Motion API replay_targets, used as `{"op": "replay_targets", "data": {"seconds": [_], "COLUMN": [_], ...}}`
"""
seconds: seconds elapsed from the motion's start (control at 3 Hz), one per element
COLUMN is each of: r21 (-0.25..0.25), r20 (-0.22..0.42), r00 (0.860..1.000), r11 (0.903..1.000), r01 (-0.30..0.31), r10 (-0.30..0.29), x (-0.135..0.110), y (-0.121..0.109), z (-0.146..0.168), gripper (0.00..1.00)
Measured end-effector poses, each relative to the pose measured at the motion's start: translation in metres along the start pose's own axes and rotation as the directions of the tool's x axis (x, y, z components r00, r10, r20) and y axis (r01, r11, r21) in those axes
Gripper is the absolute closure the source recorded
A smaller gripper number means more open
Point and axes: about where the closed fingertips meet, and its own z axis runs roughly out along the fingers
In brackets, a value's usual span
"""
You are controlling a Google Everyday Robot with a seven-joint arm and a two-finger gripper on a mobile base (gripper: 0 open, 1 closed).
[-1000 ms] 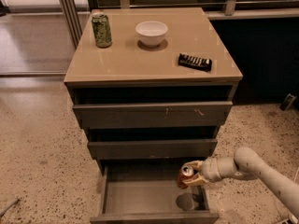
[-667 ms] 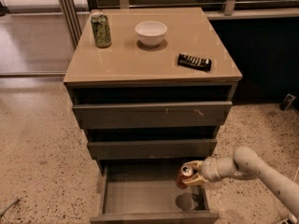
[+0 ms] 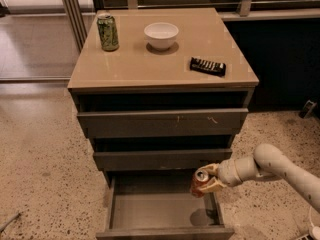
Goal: Pick coke can from bottom drawer and place on counter
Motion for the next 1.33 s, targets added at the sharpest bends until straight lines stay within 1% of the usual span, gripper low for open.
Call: {"op": "replay_targets", "data": {"seconds": [0.33,0.67,1.0,1.33], "r21": [-0.006,0.008,0.03,0.03], "r20": [-0.05,-0.102,-0.126,-0.126], "r00": [0.999,0.995,0.991,0.991], "r11": [1.0,0.9998,0.9983,0.9983], "r01": [0.0,0.018,0.049,0.049], "r10": [-0.001,-0.017,-0.045,-0.045], "x": [-0.059,-0.128,-0.149,-0.149], "y": [0.004,0.008,0.005,0.005], "z": [-0.04,-0.085,-0.102,-0.102], "gripper": [1.0,1.0,1.0,1.0]}}
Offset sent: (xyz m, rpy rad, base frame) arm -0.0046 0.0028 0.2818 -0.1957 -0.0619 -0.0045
